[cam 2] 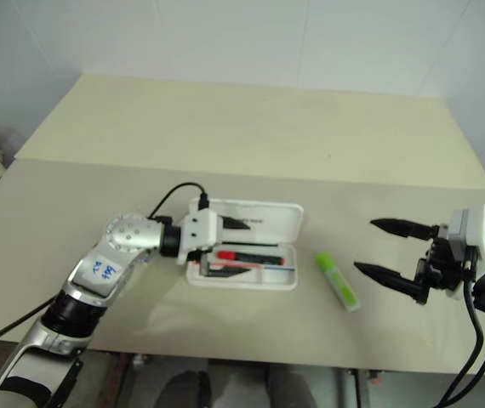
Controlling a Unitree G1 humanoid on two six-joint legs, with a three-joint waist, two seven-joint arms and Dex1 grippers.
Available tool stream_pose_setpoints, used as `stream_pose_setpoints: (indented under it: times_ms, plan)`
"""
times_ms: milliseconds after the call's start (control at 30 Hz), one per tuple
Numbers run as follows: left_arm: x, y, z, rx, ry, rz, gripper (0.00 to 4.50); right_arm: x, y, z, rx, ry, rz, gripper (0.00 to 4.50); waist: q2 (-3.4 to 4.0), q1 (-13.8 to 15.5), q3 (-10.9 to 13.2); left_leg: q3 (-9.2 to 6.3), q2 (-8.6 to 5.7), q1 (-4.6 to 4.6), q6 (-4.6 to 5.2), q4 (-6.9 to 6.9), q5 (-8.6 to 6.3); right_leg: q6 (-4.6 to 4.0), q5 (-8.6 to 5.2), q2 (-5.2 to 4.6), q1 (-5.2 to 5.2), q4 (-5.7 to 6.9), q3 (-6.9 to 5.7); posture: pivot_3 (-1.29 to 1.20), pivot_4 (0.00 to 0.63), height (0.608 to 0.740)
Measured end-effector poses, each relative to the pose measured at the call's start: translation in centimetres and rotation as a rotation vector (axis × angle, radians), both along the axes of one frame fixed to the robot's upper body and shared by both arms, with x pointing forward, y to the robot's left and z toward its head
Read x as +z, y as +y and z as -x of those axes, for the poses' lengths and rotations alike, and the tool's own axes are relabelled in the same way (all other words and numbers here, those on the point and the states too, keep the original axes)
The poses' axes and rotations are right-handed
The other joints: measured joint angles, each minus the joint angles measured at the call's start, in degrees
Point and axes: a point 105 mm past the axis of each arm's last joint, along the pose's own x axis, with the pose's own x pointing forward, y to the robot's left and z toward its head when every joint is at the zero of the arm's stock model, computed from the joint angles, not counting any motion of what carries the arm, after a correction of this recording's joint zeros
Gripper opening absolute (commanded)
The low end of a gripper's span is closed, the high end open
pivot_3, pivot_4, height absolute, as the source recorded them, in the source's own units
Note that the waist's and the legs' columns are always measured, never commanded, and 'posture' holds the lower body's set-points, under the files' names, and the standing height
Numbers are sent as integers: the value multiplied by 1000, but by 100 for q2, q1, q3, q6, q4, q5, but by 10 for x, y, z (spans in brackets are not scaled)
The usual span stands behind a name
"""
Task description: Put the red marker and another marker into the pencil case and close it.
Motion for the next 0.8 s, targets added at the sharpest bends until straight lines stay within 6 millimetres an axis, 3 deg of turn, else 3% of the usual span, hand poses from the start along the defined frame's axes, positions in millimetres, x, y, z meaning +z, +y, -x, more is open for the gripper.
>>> stream_pose_setpoints:
  times_ms: [233, 433, 800]
  plan:
    - [1, -2, 7, -27, 46, 11, 4478, 0, 0, 0, -7, 3, 0, 4500, 0, -1, 0, 0, 0, 0, 0, -1, 0, 0, 0, 0, 0, 0, 0, 0, 150, 740]
    - [15, 1, 18, -42, 91, 121, 4478, -7, 2, 2, -44, 37, 8, 4500, 0, -3, 0, -2, 0, 0, 0, 2, 0, 0, 0, -1, 1, 4, 0, 0, 150, 740]
    - [47, 53, 59, -82, 136, 499, 4478, -45, 7, 0, -271, 165, -16, 4500, -1, -22, -3, -2, -1, 3, -1, 4, 0, -3, -1, -5, 4, 4, -2, 0, 150, 740]
